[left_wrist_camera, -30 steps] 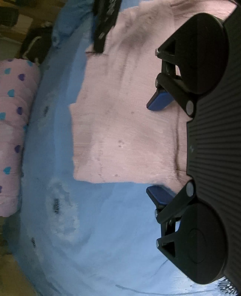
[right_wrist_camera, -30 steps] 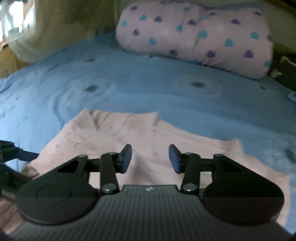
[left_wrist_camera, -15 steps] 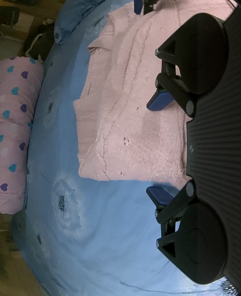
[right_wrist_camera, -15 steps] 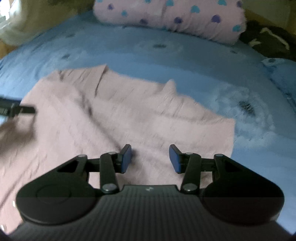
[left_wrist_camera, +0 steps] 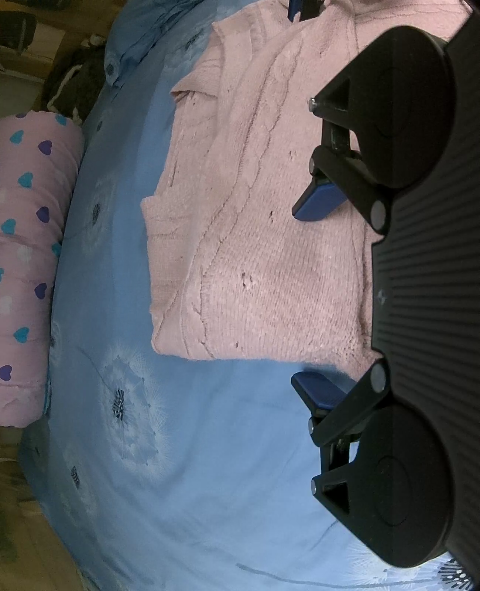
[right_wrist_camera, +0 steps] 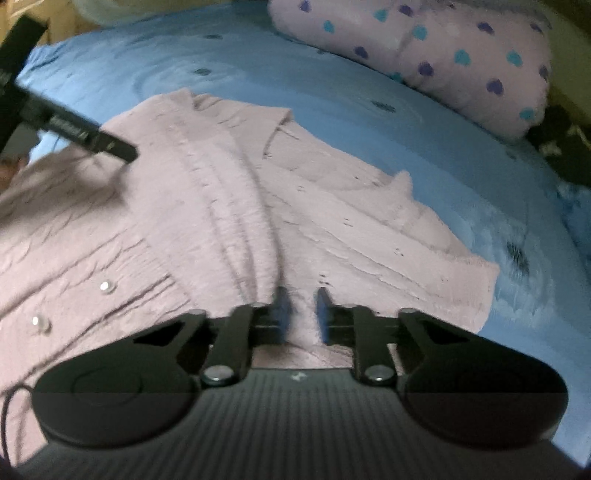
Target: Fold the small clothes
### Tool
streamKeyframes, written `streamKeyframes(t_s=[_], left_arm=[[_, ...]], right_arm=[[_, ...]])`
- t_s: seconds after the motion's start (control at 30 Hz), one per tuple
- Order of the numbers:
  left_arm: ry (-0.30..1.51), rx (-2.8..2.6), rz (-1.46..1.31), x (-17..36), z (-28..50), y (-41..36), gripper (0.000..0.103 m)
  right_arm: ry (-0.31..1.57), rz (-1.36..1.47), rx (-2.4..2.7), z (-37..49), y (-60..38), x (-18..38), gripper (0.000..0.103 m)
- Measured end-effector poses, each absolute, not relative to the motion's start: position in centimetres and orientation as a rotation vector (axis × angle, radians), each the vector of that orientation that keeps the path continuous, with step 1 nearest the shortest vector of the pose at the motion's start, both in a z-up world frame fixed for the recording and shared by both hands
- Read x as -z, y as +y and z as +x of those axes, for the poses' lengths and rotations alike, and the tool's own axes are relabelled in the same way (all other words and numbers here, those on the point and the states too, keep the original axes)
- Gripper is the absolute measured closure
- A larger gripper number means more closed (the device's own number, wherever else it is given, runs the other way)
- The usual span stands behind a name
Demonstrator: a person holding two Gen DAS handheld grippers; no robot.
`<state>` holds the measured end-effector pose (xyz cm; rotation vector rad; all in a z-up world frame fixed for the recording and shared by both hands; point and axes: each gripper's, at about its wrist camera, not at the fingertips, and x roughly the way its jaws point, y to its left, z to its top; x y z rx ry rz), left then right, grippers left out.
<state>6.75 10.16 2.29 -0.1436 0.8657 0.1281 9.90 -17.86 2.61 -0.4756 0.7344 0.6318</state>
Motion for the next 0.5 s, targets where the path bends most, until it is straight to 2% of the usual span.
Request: streamKeyframes(t_s=[0.13,0.27,0.4,0.5], left_arm=[[0.862,-0.137,-0.146,-2.3,6.8,10.3,0.011],[0.87,-0.134,-0.162,-2.2,6.9,10.5,0.011],[0.867,-0.134,-0.165,-2.3,6.9,10.5,0.011],[0.848,-0.138,-0.164,-2.5,6.8,10.6,0.011]], right_arm=[[0.633,-0.535,-0.582,8.9,-17.5,-3.6,0.093],[0.526,-0.443,-0.395,10.2,-18.7,-4.7,0.093],[0.637,-0.493,-0.331,12.4,-18.0,-1.3,0.091],[0.615,-0.537,-0.303,12.3,-17.3,0.1,0.09]])
